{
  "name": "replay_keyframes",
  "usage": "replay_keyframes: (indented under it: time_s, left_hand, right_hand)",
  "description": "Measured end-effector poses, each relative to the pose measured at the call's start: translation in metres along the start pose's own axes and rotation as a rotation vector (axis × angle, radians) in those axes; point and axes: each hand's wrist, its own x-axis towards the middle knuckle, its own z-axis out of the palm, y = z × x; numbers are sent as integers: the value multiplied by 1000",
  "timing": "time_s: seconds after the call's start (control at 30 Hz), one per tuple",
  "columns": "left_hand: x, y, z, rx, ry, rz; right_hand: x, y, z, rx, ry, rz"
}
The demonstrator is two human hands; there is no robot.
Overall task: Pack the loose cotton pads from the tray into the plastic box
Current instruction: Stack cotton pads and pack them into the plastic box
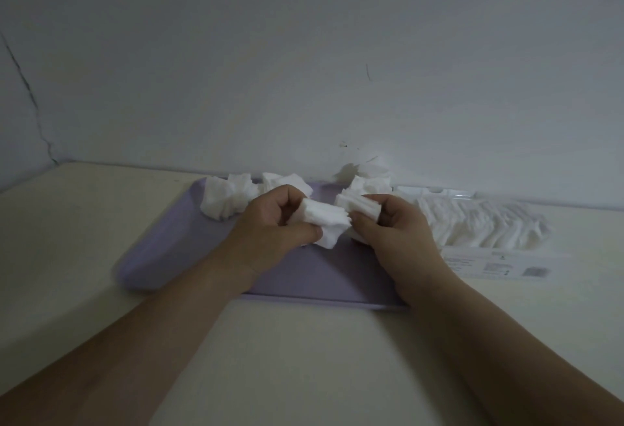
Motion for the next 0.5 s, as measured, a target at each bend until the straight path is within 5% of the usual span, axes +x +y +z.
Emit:
replay_keyframes:
  time_s: [0.27,0.5]
  left_hand:
    - [1,-2,-1,-56,-21,-49]
    - [0,-5,4,11,-86,-18]
  right_hand:
    - [-1,-2,0,30,-22,-12]
    - [-6,-6,-1,147,-227,9]
